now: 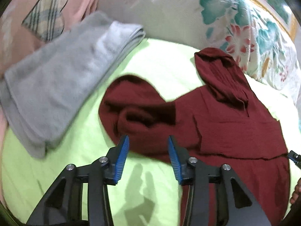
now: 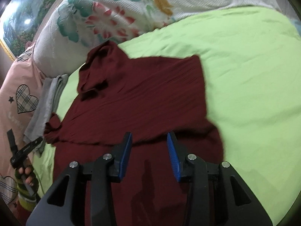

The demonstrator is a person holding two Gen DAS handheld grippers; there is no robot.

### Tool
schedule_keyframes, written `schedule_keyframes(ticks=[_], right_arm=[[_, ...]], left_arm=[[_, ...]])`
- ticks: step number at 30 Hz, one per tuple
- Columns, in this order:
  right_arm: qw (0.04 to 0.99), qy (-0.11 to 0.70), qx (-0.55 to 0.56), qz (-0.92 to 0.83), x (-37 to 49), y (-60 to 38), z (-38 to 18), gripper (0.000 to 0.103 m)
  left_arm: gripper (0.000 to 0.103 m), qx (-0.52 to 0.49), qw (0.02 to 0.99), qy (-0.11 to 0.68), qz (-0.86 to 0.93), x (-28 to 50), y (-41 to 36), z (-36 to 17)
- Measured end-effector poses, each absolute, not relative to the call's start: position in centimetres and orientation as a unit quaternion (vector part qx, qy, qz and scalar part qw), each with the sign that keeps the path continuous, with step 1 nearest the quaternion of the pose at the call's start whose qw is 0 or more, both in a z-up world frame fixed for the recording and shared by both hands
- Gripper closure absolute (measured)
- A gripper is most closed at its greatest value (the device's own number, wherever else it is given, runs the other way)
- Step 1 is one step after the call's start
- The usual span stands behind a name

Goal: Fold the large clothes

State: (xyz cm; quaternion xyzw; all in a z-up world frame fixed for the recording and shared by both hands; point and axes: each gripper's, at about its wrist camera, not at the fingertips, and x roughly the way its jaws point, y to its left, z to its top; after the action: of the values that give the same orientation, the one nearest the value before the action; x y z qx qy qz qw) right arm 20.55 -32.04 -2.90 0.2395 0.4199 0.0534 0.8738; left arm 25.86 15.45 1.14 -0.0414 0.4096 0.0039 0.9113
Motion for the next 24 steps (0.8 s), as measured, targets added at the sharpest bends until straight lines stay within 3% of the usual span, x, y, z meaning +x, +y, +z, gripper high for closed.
schedule_keyframes(ticks=[2, 4, 7, 14, 15, 16, 17, 24], right_arm=[[0.87, 0.425, 0.241, 0.065, 20.6, -30.9, -3.2, 0.063], [0.865, 0.43, 0.246, 0.081, 20.6, -30.0, -3.5, 0.062], [0.86, 0.438, 0.248, 0.088, 20.4, -29.0, -4.0, 0.056], [0.851, 0.446, 0.262, 0.092, 20.4, -28.4, -4.2, 0.055], [0.851, 0.446, 0.263, 0.092, 20.5, -28.3, -4.1, 0.055], [0.85, 0.446, 0.265, 0.092, 20.6, -28.3, -4.1, 0.055], [0.85, 0.446, 0.266, 0.092, 20.6, -28.2, -4.0, 0.055], [0.847, 0.443, 0.276, 0.096, 20.5, -28.1, -4.1, 0.055]], left_arm=[[0.044, -0.003, 0.916, 0.402, 0.004, 26.6, 14.7, 1.5], [0.04, 0.034, 0.916, 0.4, -0.003, 27.6, 13.8, 1.4], [0.039, 0.099, 0.907, 0.409, -0.009, 29.0, 12.3, 0.4], [0.039, 0.174, 0.888, 0.425, -0.022, 32.5, 11.2, -1.8], [0.047, 0.179, 0.886, 0.426, -0.028, 33.0, 11.2, -2.0], [0.082, 0.183, 0.885, 0.428, -0.028, 33.4, 11.1, -2.2], [0.101, 0.181, 0.882, 0.434, -0.028, 33.7, 11.2, -2.4], [0.103, 0.117, 0.914, 0.388, -0.026, 32.1, 13.0, 0.4]])
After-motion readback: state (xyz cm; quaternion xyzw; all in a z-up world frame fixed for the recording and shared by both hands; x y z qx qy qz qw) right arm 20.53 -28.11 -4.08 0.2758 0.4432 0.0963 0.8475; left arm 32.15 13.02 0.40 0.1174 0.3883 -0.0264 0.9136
